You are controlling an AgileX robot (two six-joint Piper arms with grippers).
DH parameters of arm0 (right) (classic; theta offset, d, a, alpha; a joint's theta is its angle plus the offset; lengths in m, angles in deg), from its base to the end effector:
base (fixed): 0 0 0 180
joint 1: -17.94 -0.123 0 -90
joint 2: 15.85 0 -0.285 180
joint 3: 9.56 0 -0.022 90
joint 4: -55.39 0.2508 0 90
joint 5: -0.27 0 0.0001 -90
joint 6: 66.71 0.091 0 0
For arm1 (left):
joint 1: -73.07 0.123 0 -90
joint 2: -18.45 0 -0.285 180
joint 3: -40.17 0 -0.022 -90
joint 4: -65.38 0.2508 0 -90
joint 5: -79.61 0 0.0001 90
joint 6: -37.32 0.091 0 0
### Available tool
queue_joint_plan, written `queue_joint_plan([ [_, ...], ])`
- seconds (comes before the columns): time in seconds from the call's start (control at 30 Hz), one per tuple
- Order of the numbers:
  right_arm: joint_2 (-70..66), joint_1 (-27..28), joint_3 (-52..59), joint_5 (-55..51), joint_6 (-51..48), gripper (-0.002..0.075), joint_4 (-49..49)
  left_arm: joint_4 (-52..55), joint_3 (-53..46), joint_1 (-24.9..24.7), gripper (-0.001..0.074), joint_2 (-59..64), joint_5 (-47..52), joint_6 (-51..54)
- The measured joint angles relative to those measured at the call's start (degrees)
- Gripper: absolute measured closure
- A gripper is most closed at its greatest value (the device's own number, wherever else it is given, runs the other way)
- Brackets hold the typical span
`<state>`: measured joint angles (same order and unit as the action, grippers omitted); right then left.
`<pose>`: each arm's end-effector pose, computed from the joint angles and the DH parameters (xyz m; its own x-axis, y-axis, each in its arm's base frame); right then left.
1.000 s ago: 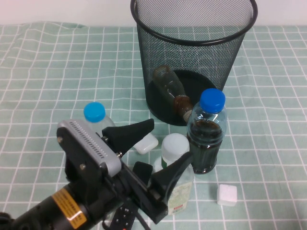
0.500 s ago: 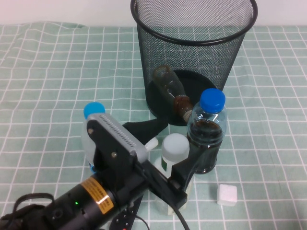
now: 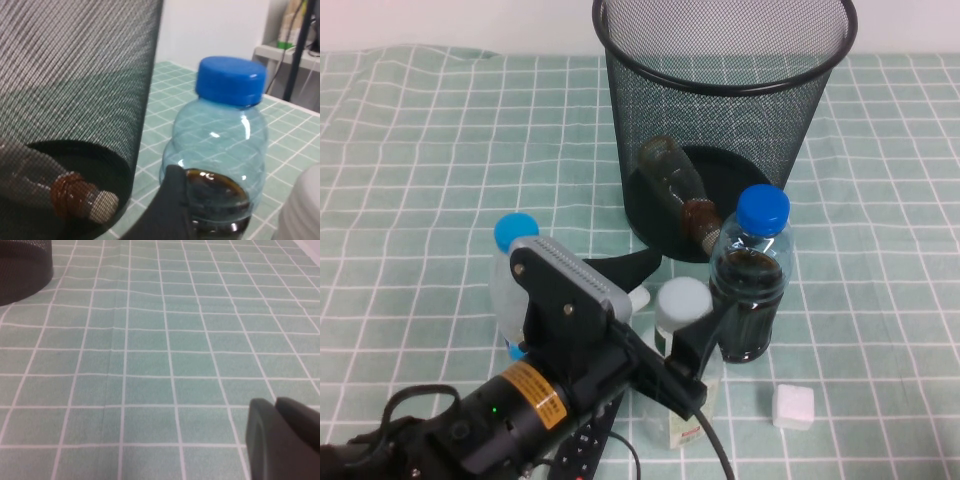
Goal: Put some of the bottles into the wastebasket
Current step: Pick up a bottle from the table with left arm
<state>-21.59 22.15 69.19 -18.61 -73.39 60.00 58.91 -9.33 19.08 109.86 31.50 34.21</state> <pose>0.0525 -0.0015 0.1764 -0.2314 -0.0235 -0.9726 0.0388 0.9987 -0.0334 0.1665 -0.2162 0.2223 -0.1283 -0.0429 -0.9908 0.7465 0.6536 -0.1250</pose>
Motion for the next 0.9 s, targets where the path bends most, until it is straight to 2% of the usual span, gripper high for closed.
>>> queue_joint_plan([
  [0.13, 0.0, 0.0, 0.0, 0.0, 0.0, 0.0733, 0.0, 0.0, 0.5, 0.4, 0.0203, 0.7, 0.1, 0.0],
  [0.3, 0.0, 0.0, 0.0, 0.0, 0.0, 0.0733, 0.0, 0.1, 0.5, 0.4, 0.0402, 1.2, 1.1, 0.0],
  [0.43, 0.0, 0.0, 0.0, 0.0, 0.0, 0.0733, 0.0, 0.1, 0.8, 0.4, 0.0405, 0.8, 2.6, 0.0],
  [0.53, 0.0, 0.0, 0.0, 0.0, 0.0, 0.0733, 0.0, 0.6, 2.4, 0.4, 0.0405, -1.6, 9.3, 0.1],
  [0.7, 0.0, 0.0, 0.0, 0.0, 0.0, 0.0733, 0.0, 3.5, 9.1, 0.4, 0.0405, -9.5, 32.7, 0.1],
  [0.9, 0.0, 0.0, 0.0, 0.0, 0.0, 0.0733, 0.0, 4.4, 20.5, 0.4, 0.0405, -18.1, 54.7, 0.1],
])
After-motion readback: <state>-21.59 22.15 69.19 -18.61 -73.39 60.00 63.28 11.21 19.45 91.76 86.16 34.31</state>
